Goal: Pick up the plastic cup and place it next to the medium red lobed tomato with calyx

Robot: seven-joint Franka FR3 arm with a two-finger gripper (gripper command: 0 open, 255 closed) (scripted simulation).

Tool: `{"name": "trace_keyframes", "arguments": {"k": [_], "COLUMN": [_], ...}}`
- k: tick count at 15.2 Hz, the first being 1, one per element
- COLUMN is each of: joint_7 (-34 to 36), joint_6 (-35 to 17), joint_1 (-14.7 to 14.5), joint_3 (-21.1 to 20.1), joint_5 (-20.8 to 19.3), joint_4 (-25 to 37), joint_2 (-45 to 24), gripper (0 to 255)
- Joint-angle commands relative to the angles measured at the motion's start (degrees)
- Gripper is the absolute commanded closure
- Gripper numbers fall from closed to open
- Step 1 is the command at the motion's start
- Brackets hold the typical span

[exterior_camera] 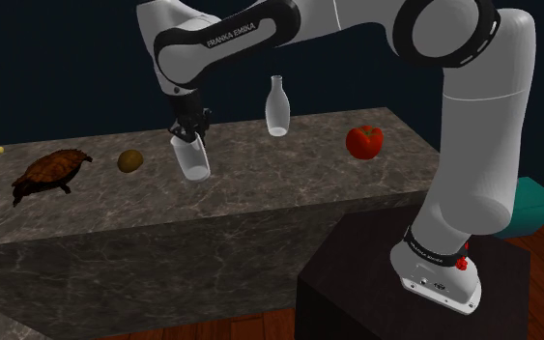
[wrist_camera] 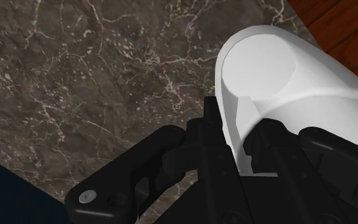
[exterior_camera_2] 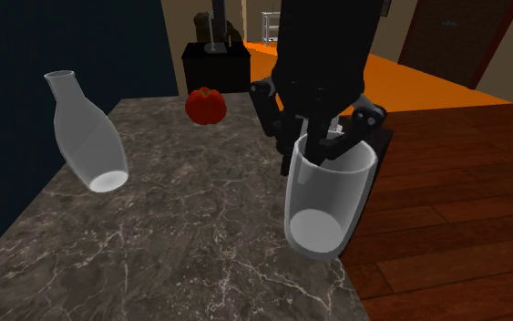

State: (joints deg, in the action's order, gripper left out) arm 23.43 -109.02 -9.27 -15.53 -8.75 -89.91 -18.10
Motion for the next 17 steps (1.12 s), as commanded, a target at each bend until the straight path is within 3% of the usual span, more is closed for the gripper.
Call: {"name": "trace_keyframes", "arguments": {"k": [1,17], "joint_7": [-0.25,-1.13], "joint_6": [1.56,14.23], "joint_1": [0.01,-0.83], "joint_3": [-0.02,-0.27], "joint_5": [0.11,0.17], "joint_4": [1.44,14.95], "joint_2": [0.15,-0.65], "gripper": [255,255]}}
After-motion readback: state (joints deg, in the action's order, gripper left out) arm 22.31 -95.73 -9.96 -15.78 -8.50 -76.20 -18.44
